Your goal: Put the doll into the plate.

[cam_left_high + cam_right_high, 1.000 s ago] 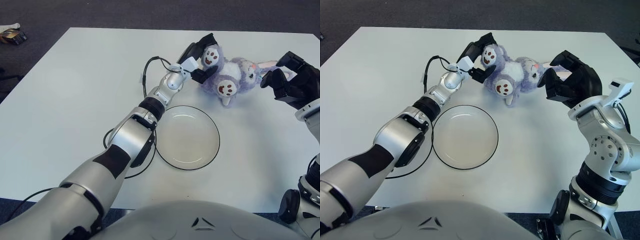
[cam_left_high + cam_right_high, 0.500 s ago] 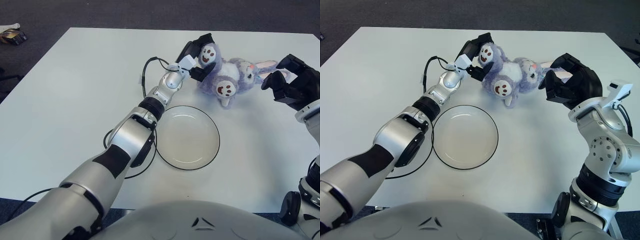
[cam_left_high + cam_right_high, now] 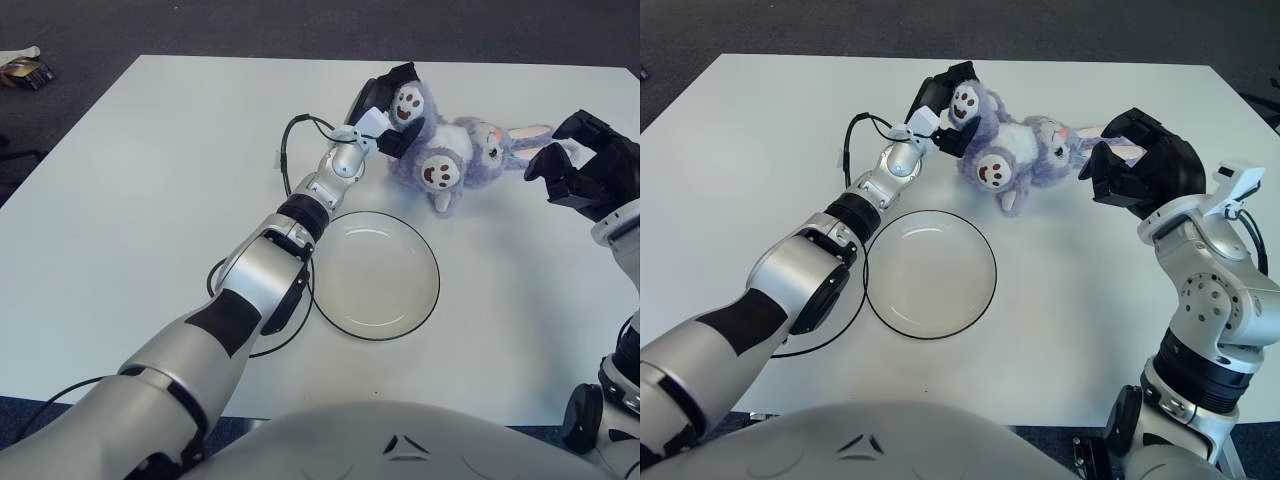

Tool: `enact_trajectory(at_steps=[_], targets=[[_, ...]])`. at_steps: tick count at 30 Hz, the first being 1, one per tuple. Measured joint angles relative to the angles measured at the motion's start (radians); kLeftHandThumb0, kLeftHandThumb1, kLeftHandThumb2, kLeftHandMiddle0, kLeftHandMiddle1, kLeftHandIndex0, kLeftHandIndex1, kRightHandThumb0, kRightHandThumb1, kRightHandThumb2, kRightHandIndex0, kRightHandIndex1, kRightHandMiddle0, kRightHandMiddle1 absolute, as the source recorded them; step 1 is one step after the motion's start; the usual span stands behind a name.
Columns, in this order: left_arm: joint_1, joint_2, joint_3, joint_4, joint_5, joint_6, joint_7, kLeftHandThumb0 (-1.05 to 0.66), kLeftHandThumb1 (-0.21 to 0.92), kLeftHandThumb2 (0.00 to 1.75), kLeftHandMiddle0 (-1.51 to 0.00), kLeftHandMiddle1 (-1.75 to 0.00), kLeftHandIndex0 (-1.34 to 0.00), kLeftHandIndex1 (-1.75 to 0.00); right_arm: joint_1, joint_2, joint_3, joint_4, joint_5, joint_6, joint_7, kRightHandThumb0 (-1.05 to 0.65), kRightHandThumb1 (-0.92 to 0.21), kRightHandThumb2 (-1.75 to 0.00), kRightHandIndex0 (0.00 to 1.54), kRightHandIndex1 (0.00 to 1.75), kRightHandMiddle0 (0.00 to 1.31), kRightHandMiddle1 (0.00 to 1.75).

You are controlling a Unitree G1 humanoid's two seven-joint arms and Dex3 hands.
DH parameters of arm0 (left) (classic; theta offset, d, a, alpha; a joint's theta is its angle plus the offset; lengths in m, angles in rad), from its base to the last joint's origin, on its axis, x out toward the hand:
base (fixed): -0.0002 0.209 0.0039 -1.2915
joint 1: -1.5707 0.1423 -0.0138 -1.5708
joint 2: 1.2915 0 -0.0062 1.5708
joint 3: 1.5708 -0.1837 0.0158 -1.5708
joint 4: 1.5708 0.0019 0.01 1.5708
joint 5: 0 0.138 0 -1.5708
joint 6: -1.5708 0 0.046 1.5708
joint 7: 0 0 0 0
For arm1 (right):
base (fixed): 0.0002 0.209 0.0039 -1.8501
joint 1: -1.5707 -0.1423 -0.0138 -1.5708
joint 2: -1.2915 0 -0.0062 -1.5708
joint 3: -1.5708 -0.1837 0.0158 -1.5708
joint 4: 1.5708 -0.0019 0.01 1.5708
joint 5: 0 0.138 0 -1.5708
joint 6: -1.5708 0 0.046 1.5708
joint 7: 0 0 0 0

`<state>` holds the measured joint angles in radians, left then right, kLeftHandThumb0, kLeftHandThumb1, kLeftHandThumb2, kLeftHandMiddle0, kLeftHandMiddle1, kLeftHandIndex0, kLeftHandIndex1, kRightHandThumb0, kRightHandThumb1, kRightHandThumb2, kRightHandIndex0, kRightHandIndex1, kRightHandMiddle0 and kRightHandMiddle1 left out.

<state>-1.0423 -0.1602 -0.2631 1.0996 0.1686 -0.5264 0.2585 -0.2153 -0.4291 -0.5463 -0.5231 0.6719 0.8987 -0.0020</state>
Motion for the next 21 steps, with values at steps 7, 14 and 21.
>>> enact_trajectory(at_steps=[7,14,21], targets=[[0.002,0.0,0.002,-0.027,-0.006,0.003,0.005,0.53,0.16,1.5,-0.74,-1.75,-1.03,-1.75,-0.002,-0.013,0.017,0.012,-0.042,-0.022,0.0,-0.01,-0.06,-1.58,0.77,1.75,0.66,1.63],[0.006,0.0,0.008,-0.069,-0.034,0.003,0.003,0.53,0.16,1.5,-0.73,-1.75,-1.02,-1.75,-0.019,-0.059,0.071,0.076,-0.165,-0.096,0.01,-0.01,-0.05,-1.6,0.78,1.75,0.67,1.64],[0.011,0.0,0.015,-0.098,-0.069,0.004,-0.02,0.53,0.17,1.5,-0.73,-1.75,-1.01,-1.75,-0.081,-0.105,0.139,0.244,-0.317,-0.238,0.023,-0.01,-0.12,-1.54,0.76,1.74,0.54,1.71]])
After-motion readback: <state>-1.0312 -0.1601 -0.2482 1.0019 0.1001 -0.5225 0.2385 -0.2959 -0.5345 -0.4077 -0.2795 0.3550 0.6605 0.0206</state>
